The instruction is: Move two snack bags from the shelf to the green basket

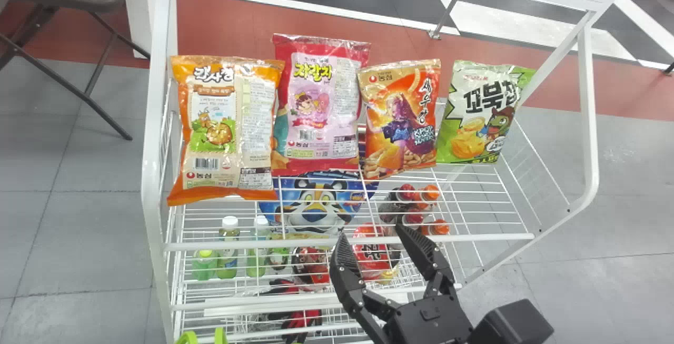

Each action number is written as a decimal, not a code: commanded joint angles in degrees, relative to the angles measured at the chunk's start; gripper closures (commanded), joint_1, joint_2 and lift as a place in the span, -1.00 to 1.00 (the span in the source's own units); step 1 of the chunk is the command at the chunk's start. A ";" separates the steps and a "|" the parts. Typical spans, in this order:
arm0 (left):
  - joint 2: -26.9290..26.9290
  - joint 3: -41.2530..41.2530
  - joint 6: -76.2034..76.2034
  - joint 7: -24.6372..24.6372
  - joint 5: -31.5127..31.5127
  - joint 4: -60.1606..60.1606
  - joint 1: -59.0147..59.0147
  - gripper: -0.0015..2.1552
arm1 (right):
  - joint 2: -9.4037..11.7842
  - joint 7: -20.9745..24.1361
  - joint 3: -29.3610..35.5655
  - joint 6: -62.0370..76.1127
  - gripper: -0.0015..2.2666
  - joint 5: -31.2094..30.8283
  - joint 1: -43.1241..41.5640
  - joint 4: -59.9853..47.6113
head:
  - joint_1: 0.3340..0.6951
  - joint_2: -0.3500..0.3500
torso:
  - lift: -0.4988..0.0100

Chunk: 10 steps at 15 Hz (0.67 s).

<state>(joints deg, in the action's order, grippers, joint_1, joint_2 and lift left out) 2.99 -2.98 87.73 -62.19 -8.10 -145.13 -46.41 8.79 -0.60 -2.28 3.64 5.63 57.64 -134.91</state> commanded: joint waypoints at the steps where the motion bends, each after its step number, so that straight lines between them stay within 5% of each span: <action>1: 0.00 -0.01 0.12 -0.12 -0.07 -0.24 -0.35 0.96 | 0.00 -0.01 -0.18 -0.26 -0.82 0.00 -0.16 0.00 | 1.00 -1.00 | 0.89; 10: 0.09 -0.53 -0.05 -0.21 0.02 -0.42 -1.05 0.96 | 0.00 -0.10 -2.03 -3.95 -0.82 -1.06 -3.23 1.05 | 1.00 -1.00 | 0.89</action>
<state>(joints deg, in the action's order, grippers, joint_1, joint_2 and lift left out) 2.99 -3.31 87.68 -62.40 -8.08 -145.55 -47.38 8.87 -0.68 -3.60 2.43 4.96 56.11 -134.14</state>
